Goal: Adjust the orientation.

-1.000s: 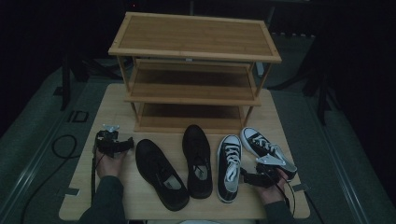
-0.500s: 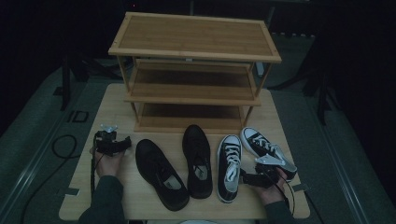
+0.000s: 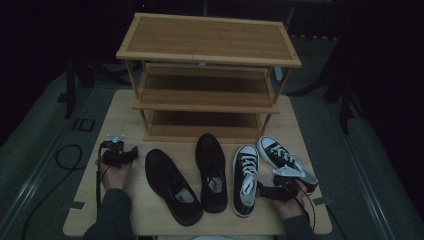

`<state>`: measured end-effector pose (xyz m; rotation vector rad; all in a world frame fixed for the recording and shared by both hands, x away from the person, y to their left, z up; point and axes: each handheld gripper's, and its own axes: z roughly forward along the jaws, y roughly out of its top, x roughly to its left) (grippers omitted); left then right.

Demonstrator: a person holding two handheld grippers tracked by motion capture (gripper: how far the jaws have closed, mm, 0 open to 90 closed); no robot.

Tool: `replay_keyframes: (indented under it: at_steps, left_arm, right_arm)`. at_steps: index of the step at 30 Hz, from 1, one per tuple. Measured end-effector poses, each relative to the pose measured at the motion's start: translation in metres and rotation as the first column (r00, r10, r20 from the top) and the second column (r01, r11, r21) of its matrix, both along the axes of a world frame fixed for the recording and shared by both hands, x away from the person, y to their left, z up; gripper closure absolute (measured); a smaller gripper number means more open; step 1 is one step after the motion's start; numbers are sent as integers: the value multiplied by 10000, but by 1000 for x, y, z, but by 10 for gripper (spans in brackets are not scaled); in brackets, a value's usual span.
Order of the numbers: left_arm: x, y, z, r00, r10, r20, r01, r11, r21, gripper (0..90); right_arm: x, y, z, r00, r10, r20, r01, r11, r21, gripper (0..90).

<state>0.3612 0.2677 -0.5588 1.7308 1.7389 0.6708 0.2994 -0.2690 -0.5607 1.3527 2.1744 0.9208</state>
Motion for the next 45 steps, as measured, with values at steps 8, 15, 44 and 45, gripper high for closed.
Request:
replay_keyframes:
  at_steps: [8,15,44,45]
  left_arm:
    - [-4,-6,6,9982,-594,8,594,9982,-23,458]
    - [-8,-11,14,9941,-1087,34,1087,9941,3,501]
    - [-44,-30,65,9530,-3001,402,3017,9525,-409,516]
    - [-45,-31,65,9511,-3062,406,3079,9505,-428,516]
  right_arm:
    - [0,0,0,10000,7,-1,-7,10000,-7,126]
    - [0,0,0,10000,8,-1,-8,10000,-6,126]
    - [0,0,0,10000,7,-13,-7,10000,-11,126]
    - [0,0,0,10000,7,-13,-7,10000,-11,126]
